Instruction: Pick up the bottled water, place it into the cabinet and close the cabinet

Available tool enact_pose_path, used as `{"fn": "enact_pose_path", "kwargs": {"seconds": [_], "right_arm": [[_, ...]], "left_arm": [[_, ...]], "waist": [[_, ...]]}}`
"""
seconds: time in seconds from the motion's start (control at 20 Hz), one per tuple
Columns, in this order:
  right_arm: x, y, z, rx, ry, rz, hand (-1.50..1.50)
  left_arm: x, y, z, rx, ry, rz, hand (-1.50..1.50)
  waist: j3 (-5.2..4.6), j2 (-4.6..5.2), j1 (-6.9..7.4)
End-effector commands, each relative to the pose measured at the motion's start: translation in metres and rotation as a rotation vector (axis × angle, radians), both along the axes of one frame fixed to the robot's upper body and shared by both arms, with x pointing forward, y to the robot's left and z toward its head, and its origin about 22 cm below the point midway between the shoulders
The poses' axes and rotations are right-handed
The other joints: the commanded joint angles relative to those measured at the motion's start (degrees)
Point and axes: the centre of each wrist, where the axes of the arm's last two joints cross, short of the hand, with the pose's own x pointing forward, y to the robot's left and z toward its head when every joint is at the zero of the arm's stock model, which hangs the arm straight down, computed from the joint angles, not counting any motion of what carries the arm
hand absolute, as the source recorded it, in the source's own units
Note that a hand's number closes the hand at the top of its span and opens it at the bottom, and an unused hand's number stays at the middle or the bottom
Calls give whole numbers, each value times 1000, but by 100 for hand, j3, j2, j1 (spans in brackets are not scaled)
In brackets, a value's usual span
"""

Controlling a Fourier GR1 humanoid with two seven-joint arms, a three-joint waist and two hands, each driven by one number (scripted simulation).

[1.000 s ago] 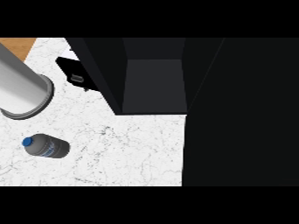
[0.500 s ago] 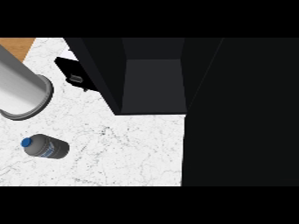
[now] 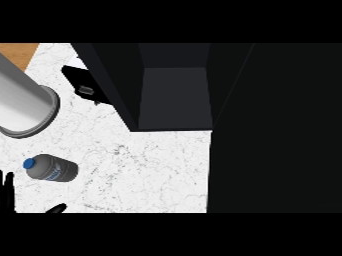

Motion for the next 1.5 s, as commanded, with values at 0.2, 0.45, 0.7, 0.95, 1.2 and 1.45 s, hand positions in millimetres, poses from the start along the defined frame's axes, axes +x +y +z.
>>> {"fn": "enact_pose_path", "kwargs": {"seconds": [0.2,0.45,0.7,0.95,1.2,1.45], "right_arm": [[-24,-2,42,-18,-53,24,-150],[-29,2,38,-22,-64,18,-150],[-24,1,27,-32,-55,22,-150],[-31,-11,42,-19,-65,5,-150],[-35,-4,39,-39,-72,10,-150],[-37,-17,42,-48,-82,3,-150]], "left_arm": [[14,15,-55,-26,31,9,-150],[25,34,-69,-33,20,34,-150],[50,31,-98,-36,35,44,-150],[55,49,-101,-6,31,53,-150],[57,41,-121,-51,10,77,-150],[66,45,-125,-140,-79,4,-150]], "waist": [[0,-10,-56],[1,-7,-29],[-1,15,-7],[2,21,17],[-2,8,-23],[-4,18,-14]]}}
